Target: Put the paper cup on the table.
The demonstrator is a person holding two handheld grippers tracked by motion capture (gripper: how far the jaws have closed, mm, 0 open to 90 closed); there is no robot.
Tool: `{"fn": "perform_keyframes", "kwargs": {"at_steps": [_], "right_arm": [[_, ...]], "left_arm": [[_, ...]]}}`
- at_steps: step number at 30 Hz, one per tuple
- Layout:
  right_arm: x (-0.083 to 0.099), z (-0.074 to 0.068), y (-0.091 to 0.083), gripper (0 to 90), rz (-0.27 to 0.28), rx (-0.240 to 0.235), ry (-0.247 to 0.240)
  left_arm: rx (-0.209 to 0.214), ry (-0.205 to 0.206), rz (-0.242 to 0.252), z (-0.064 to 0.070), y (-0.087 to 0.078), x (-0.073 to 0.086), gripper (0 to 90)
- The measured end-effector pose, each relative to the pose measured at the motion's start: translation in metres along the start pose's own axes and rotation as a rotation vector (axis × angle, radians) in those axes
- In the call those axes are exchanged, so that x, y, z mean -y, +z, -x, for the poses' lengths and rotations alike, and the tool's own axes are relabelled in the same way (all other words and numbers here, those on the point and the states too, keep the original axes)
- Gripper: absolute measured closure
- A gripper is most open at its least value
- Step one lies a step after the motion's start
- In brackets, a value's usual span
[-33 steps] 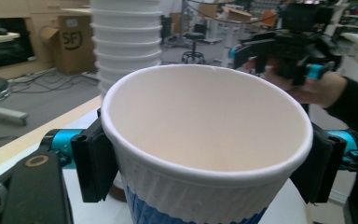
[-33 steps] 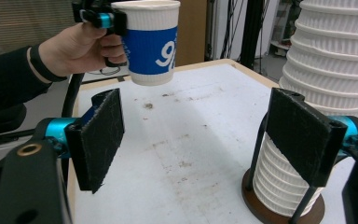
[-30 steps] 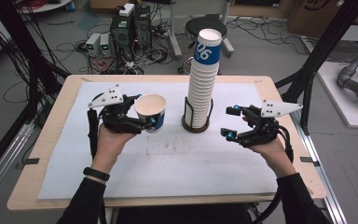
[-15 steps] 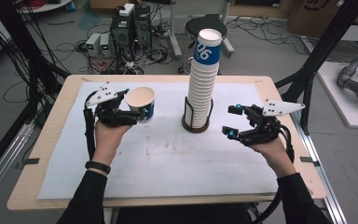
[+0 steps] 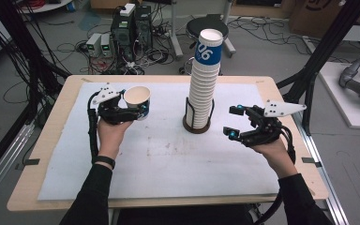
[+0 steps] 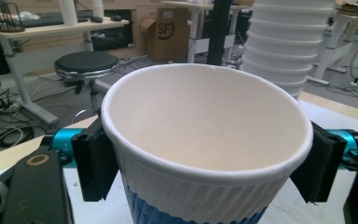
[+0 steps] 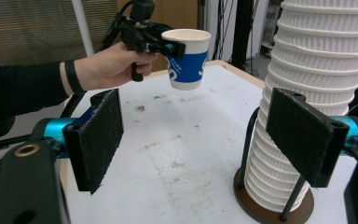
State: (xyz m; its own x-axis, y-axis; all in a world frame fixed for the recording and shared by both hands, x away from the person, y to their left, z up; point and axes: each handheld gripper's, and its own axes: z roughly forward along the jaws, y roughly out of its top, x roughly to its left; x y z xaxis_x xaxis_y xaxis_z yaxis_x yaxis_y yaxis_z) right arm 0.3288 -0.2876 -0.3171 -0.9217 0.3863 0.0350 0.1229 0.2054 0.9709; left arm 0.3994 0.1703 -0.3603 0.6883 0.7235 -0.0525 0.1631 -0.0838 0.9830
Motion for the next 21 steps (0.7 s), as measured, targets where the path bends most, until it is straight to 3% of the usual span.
{"fn": "perform_keyframes", "kwargs": {"at_steps": [7,14,21], "right_arm": [[0.000,0.000,0.000,19.1,0.000,0.000,0.000],[0.001,0.000,0.000,19.1,0.000,0.000,-0.002],[0.001,-0.001,0.000,19.1,-0.003,-0.004,-0.003]], "left_arm": [[-0.050,-0.036,-0.010,-0.010,0.009,0.008,22.5],[-0.101,-0.044,-0.028,-0.017,0.016,0.015,22.7],[-0.124,-0.045,-0.055,-0.022,0.021,0.022,22.7]]}}
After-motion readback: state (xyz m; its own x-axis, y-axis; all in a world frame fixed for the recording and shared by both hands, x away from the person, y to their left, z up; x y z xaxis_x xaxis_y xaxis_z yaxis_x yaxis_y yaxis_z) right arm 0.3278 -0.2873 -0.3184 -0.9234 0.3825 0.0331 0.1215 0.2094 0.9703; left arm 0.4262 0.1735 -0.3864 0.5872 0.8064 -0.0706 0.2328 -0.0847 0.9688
